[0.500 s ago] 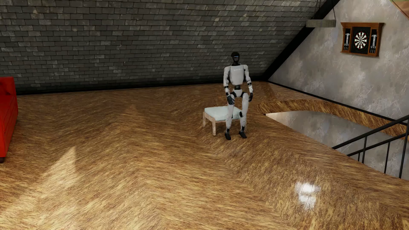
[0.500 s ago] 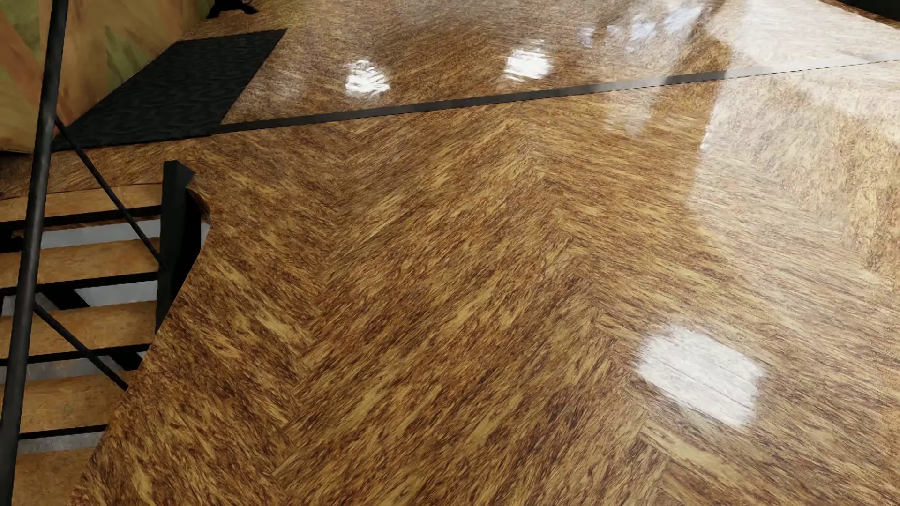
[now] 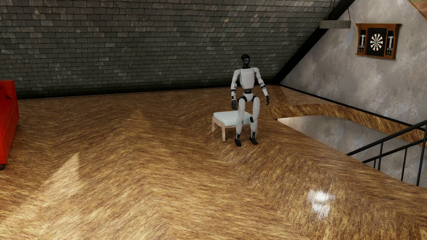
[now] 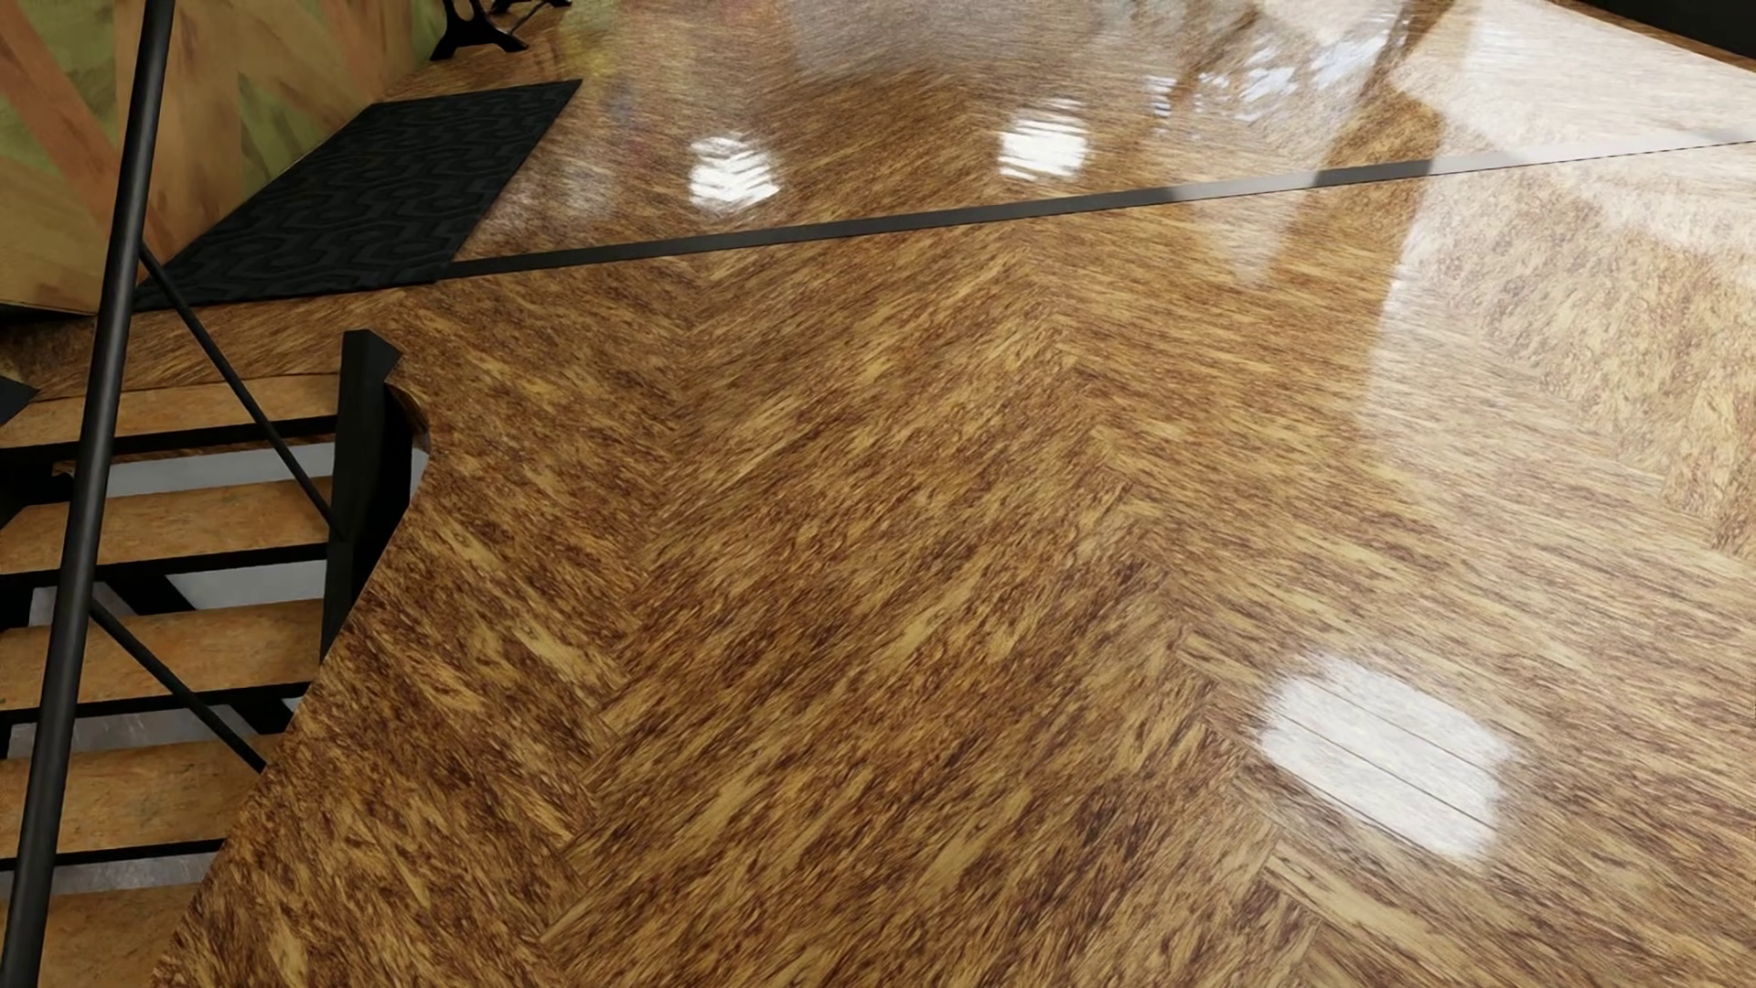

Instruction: Perch on the chair

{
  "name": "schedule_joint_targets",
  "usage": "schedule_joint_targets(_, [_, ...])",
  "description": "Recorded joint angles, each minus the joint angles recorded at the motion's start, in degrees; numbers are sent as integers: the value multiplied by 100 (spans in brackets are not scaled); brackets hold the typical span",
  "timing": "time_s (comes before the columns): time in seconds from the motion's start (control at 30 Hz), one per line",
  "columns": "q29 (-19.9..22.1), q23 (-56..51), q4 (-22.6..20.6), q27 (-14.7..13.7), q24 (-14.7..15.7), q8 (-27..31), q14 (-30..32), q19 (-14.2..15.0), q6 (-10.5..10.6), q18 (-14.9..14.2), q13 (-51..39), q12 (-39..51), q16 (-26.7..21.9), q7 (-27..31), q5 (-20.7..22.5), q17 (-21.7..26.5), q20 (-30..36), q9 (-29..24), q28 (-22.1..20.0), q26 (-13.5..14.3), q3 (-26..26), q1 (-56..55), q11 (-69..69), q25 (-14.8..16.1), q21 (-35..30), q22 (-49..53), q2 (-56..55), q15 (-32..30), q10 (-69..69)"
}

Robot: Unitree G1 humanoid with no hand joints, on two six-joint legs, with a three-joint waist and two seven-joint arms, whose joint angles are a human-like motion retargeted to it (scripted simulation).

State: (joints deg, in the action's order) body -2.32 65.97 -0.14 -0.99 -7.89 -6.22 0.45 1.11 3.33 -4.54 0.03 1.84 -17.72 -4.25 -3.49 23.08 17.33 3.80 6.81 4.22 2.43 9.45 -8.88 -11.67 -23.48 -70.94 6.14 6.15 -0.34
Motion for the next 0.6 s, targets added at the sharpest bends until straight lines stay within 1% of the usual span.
schedule_joint_targets(0.07, [-54, -133, 10, -36, -77, 17, 9, -3, -1, -11, 38, -95, 104, 11, 5, -173, 33, -7, 122, 40, -3, -26, -1, -78, -51, 204, -14, -3, 11])
schedule_joint_targets(0.13, [-104, -191, 21, -33, -54, 21, 25, -11, 5, -16, 14, -124, 253, 6, 16, -376, 60, -41, 219, 40, -5, -40, -2, -89, -143, 290, -22, -14, 20])
schedule_joint_targets(0.2, [-189, -251, 23, 20, -2, 33, 32, -26, 8, 0, -65, -79, 391, 16, 25, -564, 131, -136, 272, -52, -13, -81, 0, -34, -297, 367, -33, -48, 79])
schedule_joint_targets(0.27, [-349, -426, 25, 27, 154, 49, 24, -73, -2, 19, -143, 3, 453, 46, 50, -642, 229, -259, 418, -168, -16, -179, 9, -23, -400, 472, -43, -96, 226])
schedule_joint_targets(0.33, [-518, -581, 44, 71, 185, 41, 22, -102, -3, 23, -318, 152, 447, 53, 73, -582, 381, -458, 588, -249, -15, -280, -145, 22, -533, 689, -117, -87, 412])
schedule_joint_targets(0.37, [-686, -672, 42, 70, 134, 72, 34, -112, 2, 44, -473, 267, 442, 51, 66, -517, 471, -585, 633, -294, -32, -360, -312, -5, -665, 835, -242, -68, 505])
schedule_joint_targets(0.4, [-858, -789, 51, 20, 87, 93, 38, -130, -3, 58, -590, 374, 420, 60, 74, -450, 588, -678, 677, -310, -46, -459, -457, -99, -792, 942, -351, -49, 627])
schedule_joint_targets(0.43, [-984, -892, 68, -14, 39, 132, -32, -155, -12, 63, -739, 515, 401, 88, 79, -394, 736, -788, 695, -325, -58, -694, -645, -146, -933, 1034, -513, -30, 942])
schedule_joint_targets(0.53, [-1141, -1260, 187, -97, -110, 239, -190, -122, -11, -35, -1237, 1060, 253, 170, 58, -243, 1216, -1291, 726, -262, -67, -1486, -1242, -326, -1354, 1417, -1062, 32, 1908])
schedule_joint_targets(0.57, [-1160, -1400, 249, -129, -115, 277, -227, -79, 4, -83, -1455, 1281, 188, 186, 50, -186, 1351, -1496, 700, -238, -69, -1803, -1477, -355, -1514, 1549, -1329, 46, 2209])
schedule_joint_targets(0.6, [-1185, -1568, 290, -152, -90, 304, -257, -18, -23, -118, -1669, 1469, 99, 174, 7, -138, 1451, -1704, 654, -227, -73, -2066, -1749, -394, -1716, 1689, -1631, 72, 2420])
